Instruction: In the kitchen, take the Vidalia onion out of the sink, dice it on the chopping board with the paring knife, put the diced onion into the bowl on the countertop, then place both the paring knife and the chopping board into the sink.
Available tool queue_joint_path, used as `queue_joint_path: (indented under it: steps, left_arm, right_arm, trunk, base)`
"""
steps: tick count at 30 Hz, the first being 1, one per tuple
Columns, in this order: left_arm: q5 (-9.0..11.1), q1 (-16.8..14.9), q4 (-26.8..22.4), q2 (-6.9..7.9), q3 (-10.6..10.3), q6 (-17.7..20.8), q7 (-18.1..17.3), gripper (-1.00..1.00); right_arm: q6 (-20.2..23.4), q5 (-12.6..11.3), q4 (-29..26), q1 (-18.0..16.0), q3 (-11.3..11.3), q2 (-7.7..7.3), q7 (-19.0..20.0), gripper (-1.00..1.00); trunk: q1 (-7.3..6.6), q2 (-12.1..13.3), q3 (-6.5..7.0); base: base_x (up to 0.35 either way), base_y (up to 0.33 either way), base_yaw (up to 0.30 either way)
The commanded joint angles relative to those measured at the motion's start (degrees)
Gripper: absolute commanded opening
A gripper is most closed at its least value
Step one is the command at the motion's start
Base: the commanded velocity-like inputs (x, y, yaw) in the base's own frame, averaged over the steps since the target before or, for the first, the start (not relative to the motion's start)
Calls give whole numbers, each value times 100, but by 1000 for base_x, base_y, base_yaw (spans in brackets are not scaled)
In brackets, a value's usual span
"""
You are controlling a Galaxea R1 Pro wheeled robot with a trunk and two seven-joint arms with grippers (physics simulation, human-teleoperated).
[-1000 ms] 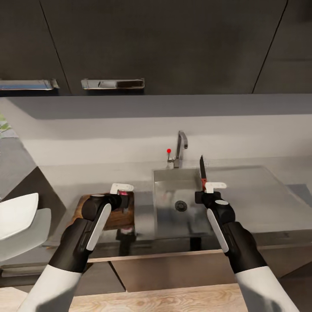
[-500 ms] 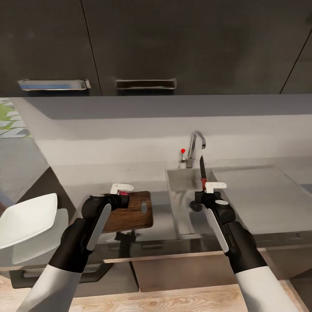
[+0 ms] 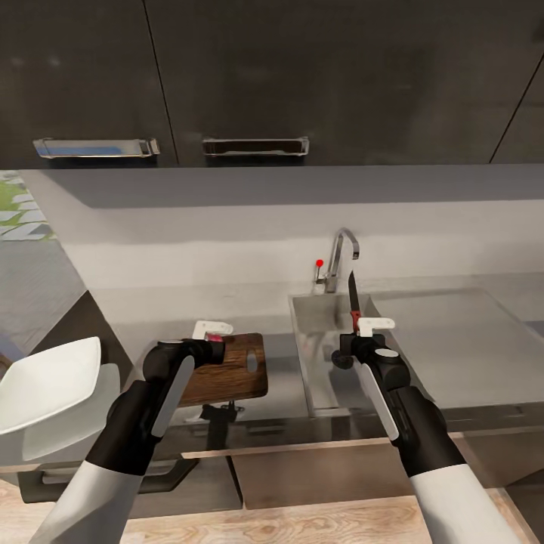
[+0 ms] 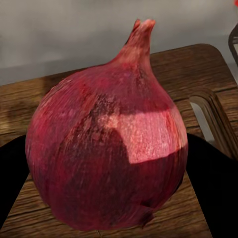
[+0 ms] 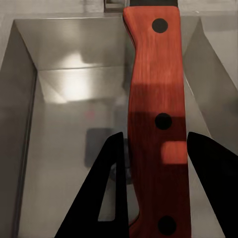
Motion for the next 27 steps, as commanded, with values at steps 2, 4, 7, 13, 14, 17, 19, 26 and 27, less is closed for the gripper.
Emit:
queue_joint_path:
  steps: [2, 4, 7, 13, 14, 17, 19, 26, 27]
  left_arm:
    - [60, -6, 8, 0, -4, 20, 54, -100]
    - [60, -6, 27, 0, -4, 18, 54, -100]
    - [60, -4, 42, 0, -4, 18, 54, -100]
    - [60, -6, 46, 0, -4, 15, 54, -100]
    - [60, -6, 46, 0, -4, 14, 54, -100]
    - [60, -5, 46, 0, -4, 12, 54, -100]
    - [60, -5, 46, 0, -4, 12, 54, -100]
    - [60, -4, 46, 0, -4, 12, 54, -100]
    - [60, -5, 46, 0, -4, 13, 54, -100]
  right_arm:
    - [17, -60, -6, -6, 3, 0, -62, -100]
    - [17, -60, -6, -6, -3, 5, -69, -100]
    - [25, -60, -6, -6, -7, 22, -75, -100]
    - [33, -60, -6, -6, -16, 35, -76, -100]
    - [34, -62, -6, -6, -16, 35, -76, -100]
    - [34, -60, -6, -6, -10, 40, -76, -100]
    - [34, -60, -6, -6, -9, 43, -76, -100]
    - [34, -62, -6, -6, -8, 45, -76, -100]
    - [34, -61, -6, -6, -8, 45, -76, -100]
  trunk:
    - [3, -12, -12]
    - [3, -12, -12]
    - [3, -12, -12]
    - [3, -12, -37]
    - [3, -12, -45]
    - [3, -12, -71]
    - [3, -12, -89]
    - [3, -12, -153]
    - [3, -12, -162]
  base:
    - [0, 0, 0]
    - [0, 0, 0]
    - [0, 0, 0]
    - [0, 0, 0]
    - [0, 0, 0]
    - [0, 0, 0]
    - [0, 0, 0]
    - [0, 0, 0]
    - [0, 0, 0]
